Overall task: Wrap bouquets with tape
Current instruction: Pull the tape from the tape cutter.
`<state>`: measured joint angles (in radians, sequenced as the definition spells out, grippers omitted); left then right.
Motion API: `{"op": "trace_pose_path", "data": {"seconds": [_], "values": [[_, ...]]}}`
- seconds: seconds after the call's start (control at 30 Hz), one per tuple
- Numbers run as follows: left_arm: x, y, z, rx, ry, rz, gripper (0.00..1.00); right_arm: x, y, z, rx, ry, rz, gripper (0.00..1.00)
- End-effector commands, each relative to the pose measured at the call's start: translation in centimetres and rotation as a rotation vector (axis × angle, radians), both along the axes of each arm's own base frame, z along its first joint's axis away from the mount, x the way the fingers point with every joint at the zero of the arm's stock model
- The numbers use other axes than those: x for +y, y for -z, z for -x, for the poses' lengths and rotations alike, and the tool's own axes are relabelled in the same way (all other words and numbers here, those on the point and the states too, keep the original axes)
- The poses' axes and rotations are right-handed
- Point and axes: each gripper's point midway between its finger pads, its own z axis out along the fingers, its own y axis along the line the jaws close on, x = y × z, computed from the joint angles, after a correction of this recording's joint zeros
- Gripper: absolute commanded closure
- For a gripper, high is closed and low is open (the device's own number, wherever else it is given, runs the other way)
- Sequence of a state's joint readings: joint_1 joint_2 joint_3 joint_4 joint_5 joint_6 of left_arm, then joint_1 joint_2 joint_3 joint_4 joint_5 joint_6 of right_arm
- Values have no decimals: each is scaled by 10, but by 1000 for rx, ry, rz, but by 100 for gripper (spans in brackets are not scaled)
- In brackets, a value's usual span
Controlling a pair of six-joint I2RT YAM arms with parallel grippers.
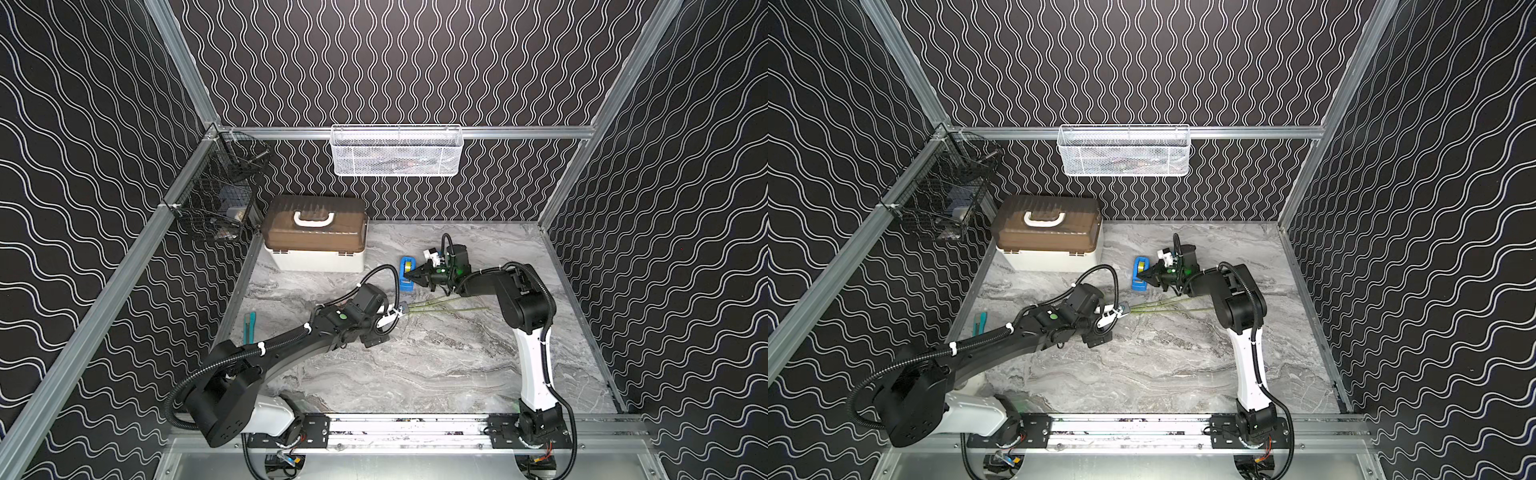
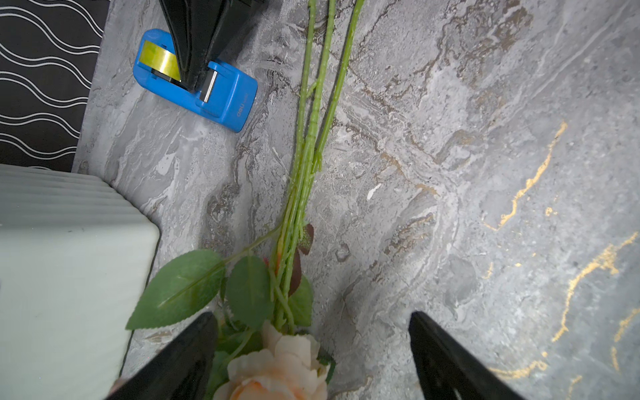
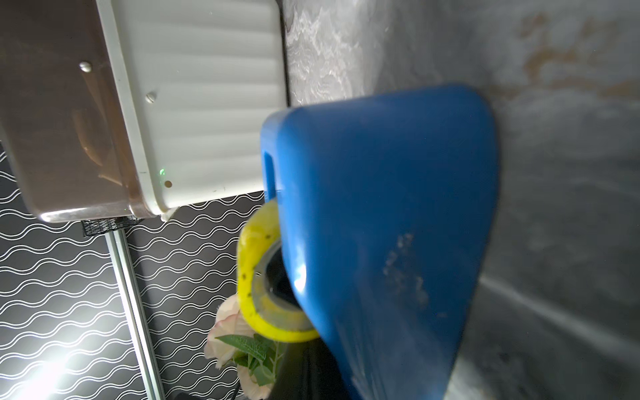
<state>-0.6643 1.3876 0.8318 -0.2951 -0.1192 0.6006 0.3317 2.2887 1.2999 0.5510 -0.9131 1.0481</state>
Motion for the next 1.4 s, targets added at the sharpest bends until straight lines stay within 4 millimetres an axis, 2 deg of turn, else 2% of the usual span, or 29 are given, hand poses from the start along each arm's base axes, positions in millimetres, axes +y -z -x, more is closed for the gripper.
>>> {"op": "trace_pose_path", "data": {"seconds": [0.0, 0.23, 0.83, 0.97, 1.13, 1.37], "values": [[0, -1, -1, -5, 18, -16, 9, 3, -17, 1, -37, -12, -32, 100], [1, 1, -1, -4, 17, -24, 9, 3, -35, 2, -72, -16, -57, 100], [-3, 2, 1, 9, 53, -33, 11, 0, -40, 8, -90, -23, -36, 100], [-6, -5, -2, 15, 72, -46, 16, -2, -39, 11, -90, -25, -23, 100], [-14, -4, 0, 50, 126, -55, 22, -2, -41, 15, -90, -31, -29, 100], [-25, 0, -14, 76, 203, -134, 27, -3, -46, 19, -97, -29, -44, 100]]}}
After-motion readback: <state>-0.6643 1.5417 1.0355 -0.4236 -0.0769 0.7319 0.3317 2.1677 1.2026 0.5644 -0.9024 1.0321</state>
